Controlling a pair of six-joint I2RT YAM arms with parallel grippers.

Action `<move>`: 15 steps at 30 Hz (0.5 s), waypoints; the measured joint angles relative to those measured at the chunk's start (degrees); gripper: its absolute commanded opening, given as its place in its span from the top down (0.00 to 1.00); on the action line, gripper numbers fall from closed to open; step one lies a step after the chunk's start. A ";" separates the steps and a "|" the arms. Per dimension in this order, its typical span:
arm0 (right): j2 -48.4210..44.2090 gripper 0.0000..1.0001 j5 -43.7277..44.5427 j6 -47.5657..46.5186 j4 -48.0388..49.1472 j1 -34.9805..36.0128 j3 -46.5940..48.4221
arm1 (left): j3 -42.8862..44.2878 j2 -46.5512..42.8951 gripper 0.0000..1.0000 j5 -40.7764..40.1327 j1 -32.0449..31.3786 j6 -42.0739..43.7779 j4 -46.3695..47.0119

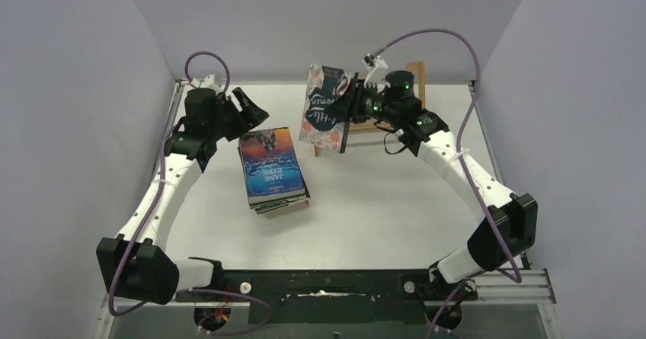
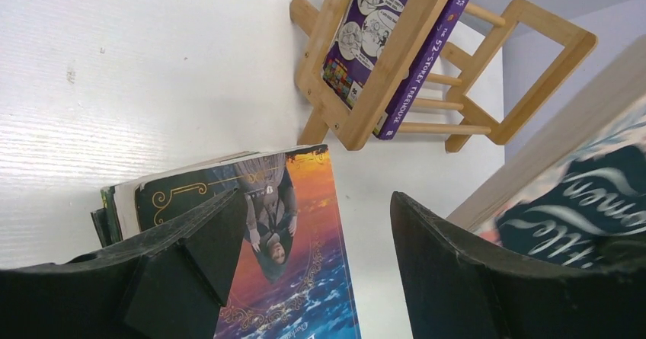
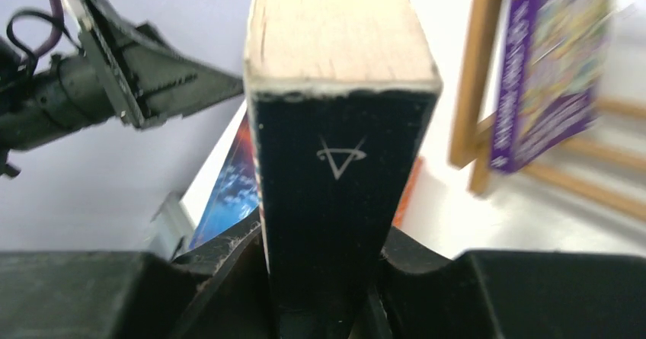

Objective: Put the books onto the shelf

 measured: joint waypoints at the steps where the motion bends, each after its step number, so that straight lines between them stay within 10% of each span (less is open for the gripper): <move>1: 0.02 0.98 1.92 -2.29 -2.45 -0.31 2.86 | 0.00 0.07 0.29 0.17 0.00 0.00 -0.09; 15: 8.07 1.00 32.81 -22.12 -17.07 -1.77 25.68 | -0.02 0.46 0.28 1.16 0.72 0.61 -0.07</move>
